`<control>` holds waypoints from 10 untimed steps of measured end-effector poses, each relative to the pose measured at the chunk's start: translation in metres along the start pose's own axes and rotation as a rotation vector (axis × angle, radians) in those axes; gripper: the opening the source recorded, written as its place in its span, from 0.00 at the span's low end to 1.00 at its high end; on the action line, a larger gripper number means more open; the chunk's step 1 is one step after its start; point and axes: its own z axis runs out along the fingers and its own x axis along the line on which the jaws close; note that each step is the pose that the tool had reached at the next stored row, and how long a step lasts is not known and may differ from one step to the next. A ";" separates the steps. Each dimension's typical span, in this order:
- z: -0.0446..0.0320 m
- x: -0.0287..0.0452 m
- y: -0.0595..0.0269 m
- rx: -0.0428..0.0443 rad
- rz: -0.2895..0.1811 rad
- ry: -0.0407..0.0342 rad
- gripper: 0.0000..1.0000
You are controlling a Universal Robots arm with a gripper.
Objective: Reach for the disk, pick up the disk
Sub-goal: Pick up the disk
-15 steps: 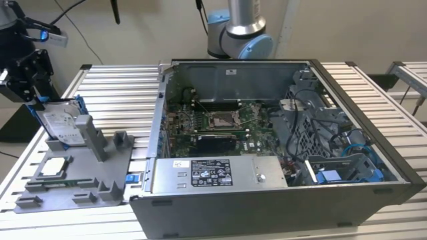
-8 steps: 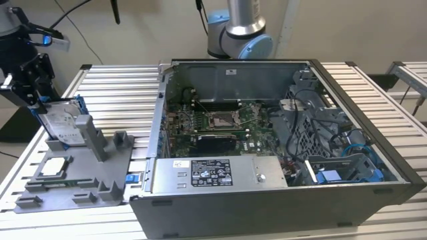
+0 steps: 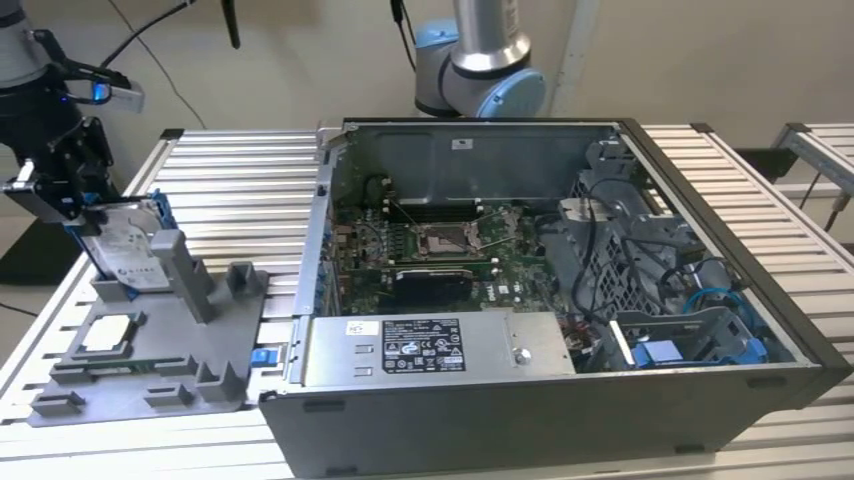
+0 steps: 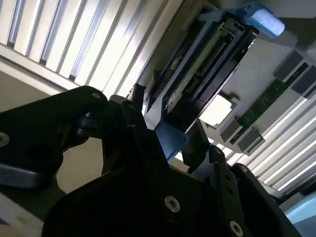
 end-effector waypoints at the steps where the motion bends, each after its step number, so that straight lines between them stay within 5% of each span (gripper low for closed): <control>1: 0.0019 0.0000 0.0000 0.0001 -0.002 0.0000 1.00; 10: 0.0183 0.0003 0.0000 0.0006 -0.013 0.0000 1.00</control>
